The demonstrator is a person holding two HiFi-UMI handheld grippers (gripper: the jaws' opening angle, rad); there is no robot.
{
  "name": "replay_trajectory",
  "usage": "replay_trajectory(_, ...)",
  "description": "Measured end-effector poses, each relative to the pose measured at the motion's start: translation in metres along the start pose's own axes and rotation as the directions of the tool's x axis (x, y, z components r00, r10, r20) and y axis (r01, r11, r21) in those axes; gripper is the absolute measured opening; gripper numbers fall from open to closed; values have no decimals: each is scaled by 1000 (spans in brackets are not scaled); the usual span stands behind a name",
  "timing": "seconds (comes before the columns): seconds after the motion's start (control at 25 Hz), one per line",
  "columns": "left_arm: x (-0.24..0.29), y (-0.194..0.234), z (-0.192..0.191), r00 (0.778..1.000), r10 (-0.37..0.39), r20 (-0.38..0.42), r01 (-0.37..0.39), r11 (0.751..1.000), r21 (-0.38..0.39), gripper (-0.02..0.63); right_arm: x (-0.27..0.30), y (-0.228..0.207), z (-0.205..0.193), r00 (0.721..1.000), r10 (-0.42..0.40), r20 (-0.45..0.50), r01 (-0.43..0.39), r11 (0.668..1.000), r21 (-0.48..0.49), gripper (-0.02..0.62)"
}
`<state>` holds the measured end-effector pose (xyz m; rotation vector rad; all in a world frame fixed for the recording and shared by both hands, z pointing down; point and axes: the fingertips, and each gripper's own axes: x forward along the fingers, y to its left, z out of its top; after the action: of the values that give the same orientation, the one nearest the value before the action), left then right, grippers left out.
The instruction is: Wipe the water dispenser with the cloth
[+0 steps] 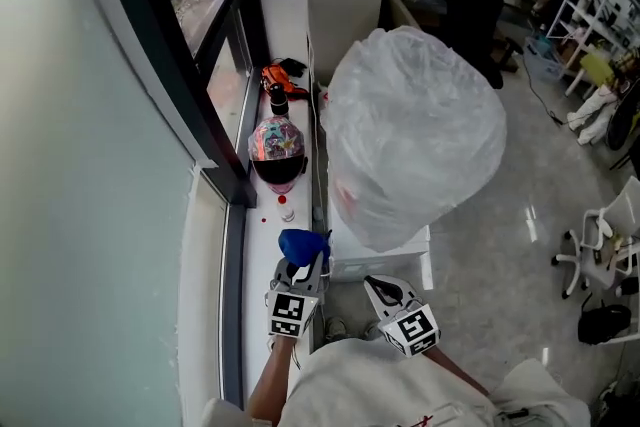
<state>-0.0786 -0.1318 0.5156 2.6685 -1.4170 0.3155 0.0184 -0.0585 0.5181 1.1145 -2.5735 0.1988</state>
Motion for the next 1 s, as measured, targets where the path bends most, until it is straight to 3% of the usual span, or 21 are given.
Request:
replay_trajectory(0.28,-41,-53,20,999,40,23,-39,996,-76,58,-31,-8,0,999,-2,41,3,1000,-19,14)
replay_trajectory(0.52,-65,-156,14,1000,0,17,3,986,-165,58,-96,-8,-25,998,-32,54,32,999,-7,14)
replay_trajectory(0.72,-71,-227,4,999,-53,-8,51,986,-161,58,-144,-7,-39,996,-54,74,53,999,8,14)
replay_trajectory(1.0,-89,-252,5,1000,-19,4,19,989,-146,58,-184,-4,-52,993,-70,94,68,997,18,14)
